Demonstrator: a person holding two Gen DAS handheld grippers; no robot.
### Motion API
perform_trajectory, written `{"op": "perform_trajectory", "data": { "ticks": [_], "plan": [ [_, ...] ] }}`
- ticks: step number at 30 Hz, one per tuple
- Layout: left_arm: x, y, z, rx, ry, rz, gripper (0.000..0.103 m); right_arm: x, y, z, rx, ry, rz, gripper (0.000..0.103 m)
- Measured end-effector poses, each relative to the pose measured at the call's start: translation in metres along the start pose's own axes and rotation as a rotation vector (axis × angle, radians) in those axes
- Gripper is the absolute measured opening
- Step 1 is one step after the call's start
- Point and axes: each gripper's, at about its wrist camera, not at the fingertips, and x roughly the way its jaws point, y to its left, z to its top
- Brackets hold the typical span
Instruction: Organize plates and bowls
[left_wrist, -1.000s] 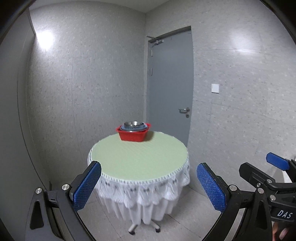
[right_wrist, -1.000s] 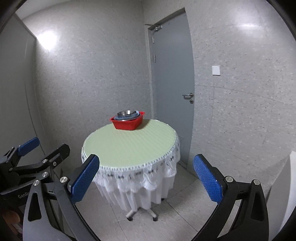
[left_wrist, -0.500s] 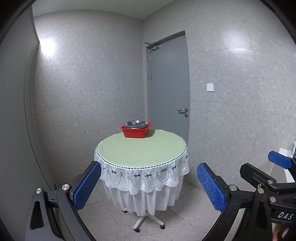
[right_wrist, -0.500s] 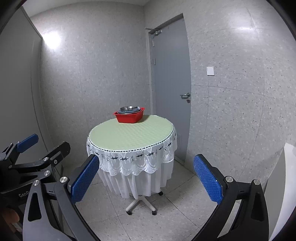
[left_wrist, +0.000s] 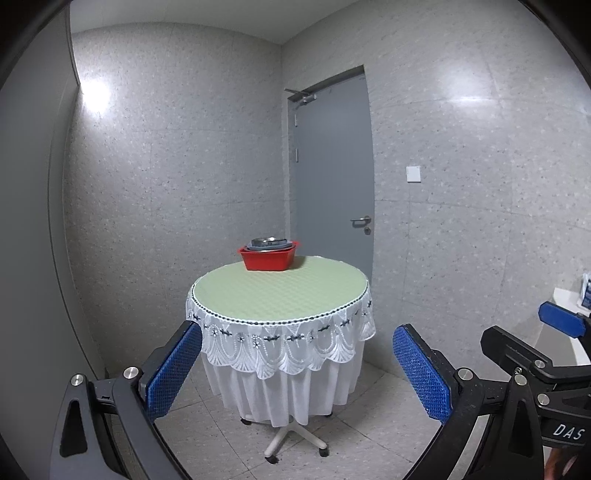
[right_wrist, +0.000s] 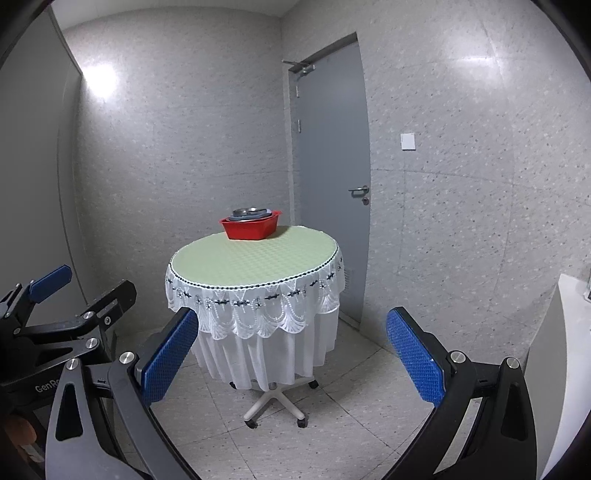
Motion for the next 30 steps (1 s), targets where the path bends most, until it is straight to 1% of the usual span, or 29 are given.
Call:
{"op": "perform_trajectory", "data": {
  "ticks": [5,16,30],
  "plan": [
    [0.005,0.003,0.006,0.000,0.000,-0.009,0.102,-0.003,-0.003,0.000,-0.003,0.002,-0.008,0.103],
    [0.012,0.004,0.004,0.007,-0.004,-0.003,0.102,-0.005,-0.005,-0.001,-0.003,-0.003,-0.012,0.103],
    [0.022,0.006,0.001,0.008,-0.018,0.015,0.102,-0.002,-0.011,0.004,-0.015,-0.012,0.008,0.103]
  ]
}}
